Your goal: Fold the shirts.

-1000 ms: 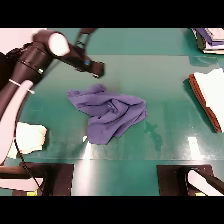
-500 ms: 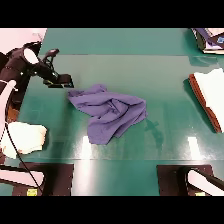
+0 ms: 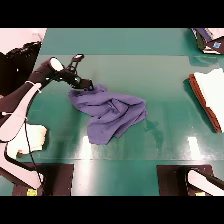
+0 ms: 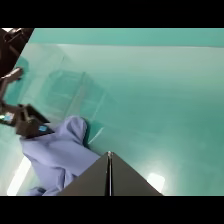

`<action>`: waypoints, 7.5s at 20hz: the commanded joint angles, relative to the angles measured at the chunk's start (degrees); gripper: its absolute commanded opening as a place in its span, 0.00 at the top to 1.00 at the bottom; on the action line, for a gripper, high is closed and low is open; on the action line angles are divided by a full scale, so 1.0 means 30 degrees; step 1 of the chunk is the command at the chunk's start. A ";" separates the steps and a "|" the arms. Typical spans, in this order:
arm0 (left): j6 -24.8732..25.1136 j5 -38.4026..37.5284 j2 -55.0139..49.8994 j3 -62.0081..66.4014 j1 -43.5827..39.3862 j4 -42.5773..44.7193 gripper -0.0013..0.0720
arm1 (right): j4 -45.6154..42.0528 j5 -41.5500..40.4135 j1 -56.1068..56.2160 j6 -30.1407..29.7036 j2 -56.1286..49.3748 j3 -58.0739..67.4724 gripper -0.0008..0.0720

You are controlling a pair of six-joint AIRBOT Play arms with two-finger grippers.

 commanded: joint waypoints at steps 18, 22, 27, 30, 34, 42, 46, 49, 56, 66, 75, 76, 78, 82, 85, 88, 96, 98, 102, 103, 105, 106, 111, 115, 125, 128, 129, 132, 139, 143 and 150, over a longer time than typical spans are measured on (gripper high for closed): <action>0.0525 -0.3009 -0.0940 0.7002 0.0036 -0.1020 0.95 | 0.2718 -0.8568 0.6207 -0.0379 -0.4452 -1.5620 0.40; 0.0517 -0.3643 -0.0940 0.7002 0.0044 -0.0692 0.95 | 0.4605 -0.9544 0.7257 -0.1158 -0.6229 -1.5620 0.52; 0.0437 -0.3796 -0.0940 0.7002 0.0044 -0.0692 0.95 | 0.5843 -1.0965 0.8699 -0.1355 -0.6601 -1.5584 0.54; -0.0444 -0.4007 -0.0787 0.7002 0.0044 -0.0503 0.95 | 0.5952 -1.1417 0.9194 -0.1814 -0.6594 -1.5307 0.97; -0.0554 -0.2878 0.2040 0.7009 0.0058 0.2251 0.95 | 0.5836 -1.1234 0.8262 -0.2499 -0.5129 -1.3325 0.96; -0.0525 0.2106 1.3107 0.7002 0.0058 0.4554 0.95 | 0.0313 -0.9071 0.3650 -0.1851 0.2492 -0.3388 0.96; -0.0517 0.3745 1.7231 0.7002 0.0058 0.3366 0.95 | -0.2229 -0.6317 0.2324 -0.0925 0.4823 0.1275 0.96; -0.0408 0.4597 1.8994 0.7184 0.0058 0.1887 0.95 | -0.3395 -0.5442 0.1683 -0.0408 0.5909 0.3541 0.97; -0.0393 0.2127 1.8141 0.8888 0.0058 0.1224 0.95 | -0.5027 -0.1501 0.0729 0.1821 0.3308 0.8947 0.97; -0.2040 -0.9632 0.6280 0.5231 0.0058 0.1224 0.95 | -0.8706 0.0131 0.4619 0.3519 -0.5646 0.3067 0.96; -0.1617 0.1982 0.2135 0.1290 0.0058 0.2164 0.92 | -0.8342 -0.5435 0.5566 0.3555 -1.1621 0.3446 0.96; -0.1741 0.2616 0.2142 0.1290 0.0058 0.2208 0.50 | -0.8342 -0.5421 0.5566 0.3548 -1.1956 0.4124 0.92; -0.2280 0.2310 0.2157 0.1341 0.0262 0.2208 0.16 | -0.8335 -0.4932 0.5544 0.3585 -1.2393 0.5574 0.43; -0.2164 -0.2827 0.2747 0.2747 0.2841 0.2040 0.16 | -0.8357 -0.2863 0.4830 0.3053 -1.1380 0.6805 0.43; -0.1727 -0.4787 0.4197 0.1807 0.5792 0.1151 0.16 | -0.7650 -0.0925 0.3708 0.1996 -0.9369 0.4852 0.43; 0.0029 -0.7038 0.4721 -0.1443 0.7745 -0.1508 0.16 | -0.6200 0.0291 0.2725 0.1355 -0.7002 0.1137 0.43; 0.1348 -0.4932 0.5013 -0.8721 0.7497 -0.1916 0.16 | -0.5850 -0.1486 0.2331 0.1355 -0.2047 -0.5311 0.43; 0.1625 -0.4539 0.5013 -0.9151 0.6907 -0.1887 0.16 | -0.5850 -0.1668 0.2331 0.1355 -0.1275 -0.6120 0.43; 0.1603 -0.3432 0.5005 -0.9435 0.5187 -0.1785 0.16 | -0.5829 -0.1574 0.1916 0.1603 -0.0328 -0.7533 0.43; 0.1566 -0.3286 0.5005 -0.9435 0.4932 -0.1778 0.16 | -0.5858 -0.1399 0.1545 0.1705 0.0007 -0.8131 0.43; 0.1399 -0.3038 0.5005 -0.9428 0.4838 -0.1778 0.44 | -0.5858 -0.0852 0.0393 0.1734 0.0874 -0.9712 0.43; 0.1443 -0.2973 0.5013 -0.9428 0.4896 -0.1719 0.72 | -0.5931 -0.0583 -0.0350 0.1734 0.1392 -1.0630 0.43; 0.1457 -0.2586 0.5260 -0.9384 0.4896 -0.1807 0.95 | -0.8233 0.1574 -0.5144 0.1756 0.4029 -1.5693 0.43; 0.1472 -0.1836 0.6309 -0.9384 0.4896 -0.1785 0.95 | -0.9522 0.2827 -0.9260 0.1647 0.4867 -1.9183 0.27; 0.1464 -0.1763 0.6535 -0.9384 0.4896 -0.1792 0.95 | -1.1009 0.1311 -0.5034 0.3075 0.5617 -2.1551 0.40; 0.1472 -0.1800 0.6535 -0.9384 0.4896 -0.1792 0.95 | -1.1089 0.0809 -0.2856 0.4073 0.5450 -2.1966 0.40; 0.1472 -0.1756 0.6535 -0.9384 0.4896 -0.1792 0.95 | -1.0943 0.0831 -0.2135 0.4291 0.5078 -2.1842 0.40; 0.1479 -0.1821 0.6535 -0.9384 0.4896 -0.1778 0.95 | -1.0819 0.0801 -0.0495 0.5209 0.3745 -2.1850 0.40; 0.1457 -0.1647 0.7599 -0.9027 0.4896 -0.1406 0.95 | -1.0010 -0.1202 0.1872 0.5209 0.4036 -2.1704 0.96; 0.0656 -0.2171 1.0280 -0.6360 0.4896 -0.0386 0.95 | -0.9945 -0.1778 0.1880 0.5238 0.7133 -1.8185 0.96; -0.1654 -0.2871 1.4557 0.4969 0.4896 -0.0546 0.95 | -1.0083 -0.7329 0.1872 0.5617 0.9843 -0.4867 0.96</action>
